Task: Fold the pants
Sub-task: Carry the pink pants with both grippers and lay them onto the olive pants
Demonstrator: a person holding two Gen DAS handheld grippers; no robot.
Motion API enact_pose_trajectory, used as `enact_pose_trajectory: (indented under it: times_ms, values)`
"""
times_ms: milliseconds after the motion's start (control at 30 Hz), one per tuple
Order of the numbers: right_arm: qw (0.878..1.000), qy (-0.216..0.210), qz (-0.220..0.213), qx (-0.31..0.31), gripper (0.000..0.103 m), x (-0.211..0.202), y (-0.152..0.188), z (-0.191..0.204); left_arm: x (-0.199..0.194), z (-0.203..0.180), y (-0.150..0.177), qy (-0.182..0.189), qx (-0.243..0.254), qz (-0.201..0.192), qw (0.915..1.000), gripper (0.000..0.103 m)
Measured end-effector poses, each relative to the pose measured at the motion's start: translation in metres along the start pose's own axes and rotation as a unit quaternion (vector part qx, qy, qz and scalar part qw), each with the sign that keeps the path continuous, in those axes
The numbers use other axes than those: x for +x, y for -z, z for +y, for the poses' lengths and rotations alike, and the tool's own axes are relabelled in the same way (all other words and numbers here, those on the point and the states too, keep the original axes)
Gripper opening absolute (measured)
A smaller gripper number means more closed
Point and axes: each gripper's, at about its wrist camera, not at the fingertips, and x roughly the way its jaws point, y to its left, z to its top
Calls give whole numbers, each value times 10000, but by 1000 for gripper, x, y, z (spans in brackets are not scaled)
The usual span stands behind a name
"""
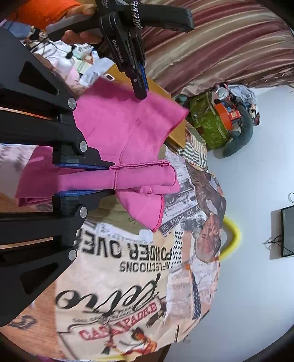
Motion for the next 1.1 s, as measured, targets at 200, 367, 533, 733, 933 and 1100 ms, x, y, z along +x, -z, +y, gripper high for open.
enact_pose_trajectory:
  times_ms: [200,367,533,733,933,1100]
  values:
    - [9992,285,243,-110,12,52,-1,-12,67,18,1,-15,-9,424,9991,12]
    - [9990,345,266,60,12,53,-3,-41,107,21,30,143,-20,878,9960,27]
    - [9982,455,383,3,12,61,5,-52,123,25,44,452,-284,996,9936,58]
    - [9973,494,544,82,12,69,17,-66,135,21,49,616,-424,1152,9905,58]
    - [9964,446,671,274,12,75,23,-76,141,10,55,527,-399,1130,9914,57]
    - [9961,481,683,283,13,75,25,-75,141,-2,56,484,-302,1119,9921,26]
